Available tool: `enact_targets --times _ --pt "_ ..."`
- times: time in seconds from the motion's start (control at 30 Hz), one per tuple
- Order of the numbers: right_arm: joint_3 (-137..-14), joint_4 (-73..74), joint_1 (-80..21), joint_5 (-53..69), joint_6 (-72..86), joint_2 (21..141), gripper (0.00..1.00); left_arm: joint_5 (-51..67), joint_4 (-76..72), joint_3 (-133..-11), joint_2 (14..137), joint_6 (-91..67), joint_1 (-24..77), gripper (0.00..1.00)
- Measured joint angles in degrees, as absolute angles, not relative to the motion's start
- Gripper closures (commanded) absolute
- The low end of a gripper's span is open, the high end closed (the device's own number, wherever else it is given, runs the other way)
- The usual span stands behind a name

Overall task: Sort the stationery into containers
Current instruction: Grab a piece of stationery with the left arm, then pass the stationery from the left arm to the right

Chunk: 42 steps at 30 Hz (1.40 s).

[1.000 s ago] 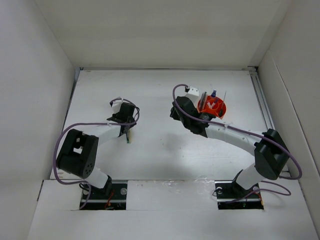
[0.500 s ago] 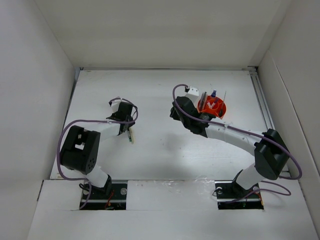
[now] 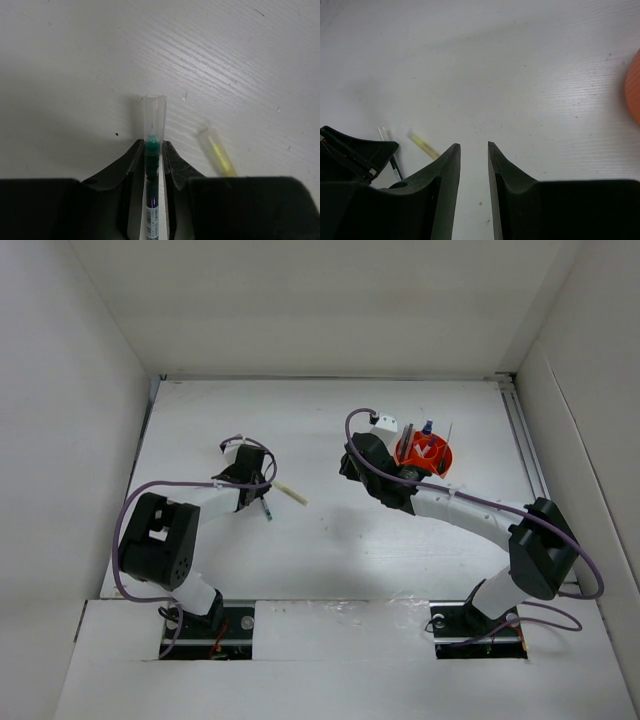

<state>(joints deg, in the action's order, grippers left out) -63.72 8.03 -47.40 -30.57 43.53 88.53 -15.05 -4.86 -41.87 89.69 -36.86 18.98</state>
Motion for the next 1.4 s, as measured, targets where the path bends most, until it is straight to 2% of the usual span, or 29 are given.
enact_targets --times 0.17,0.37,0.67,0.77,0.93,1.23,1.4 --pt "-63.72 8.03 -47.40 -30.55 43.55 88.55 0.65 -14.31 -4.89 -41.58 89.38 -36.82 18.98 1.00" --pt "-63.72 8.03 -47.40 -30.59 43.53 88.55 0.65 -11.94 -5.32 -40.80 88.55 -36.45 18.98 1.00" --pt "-63.72 8.03 -47.40 -30.48 43.53 88.55 0.53 -5.30 -6.17 -38.89 82.26 -35.44 20.56 1.00" --pt "-63.72 8.03 -47.37 -30.04 43.44 88.55 0.50 -1.45 -8.40 -38.85 80.05 -34.87 21.58 1.00" --pt "-62.74 6.50 -47.13 -27.46 43.18 88.07 0.38 7.38 -15.46 -36.97 77.62 -34.22 21.71 1.00" --pt "-56.38 -0.84 -44.07 -16.12 42.11 82.08 0.24 25.67 -30.11 -33.61 78.26 -33.26 21.69 1.00" --pt "-55.59 -3.75 -41.58 -6.98 41.10 81.73 0.22 33.89 -37.85 -33.28 82.96 -33.50 22.13 1.00"
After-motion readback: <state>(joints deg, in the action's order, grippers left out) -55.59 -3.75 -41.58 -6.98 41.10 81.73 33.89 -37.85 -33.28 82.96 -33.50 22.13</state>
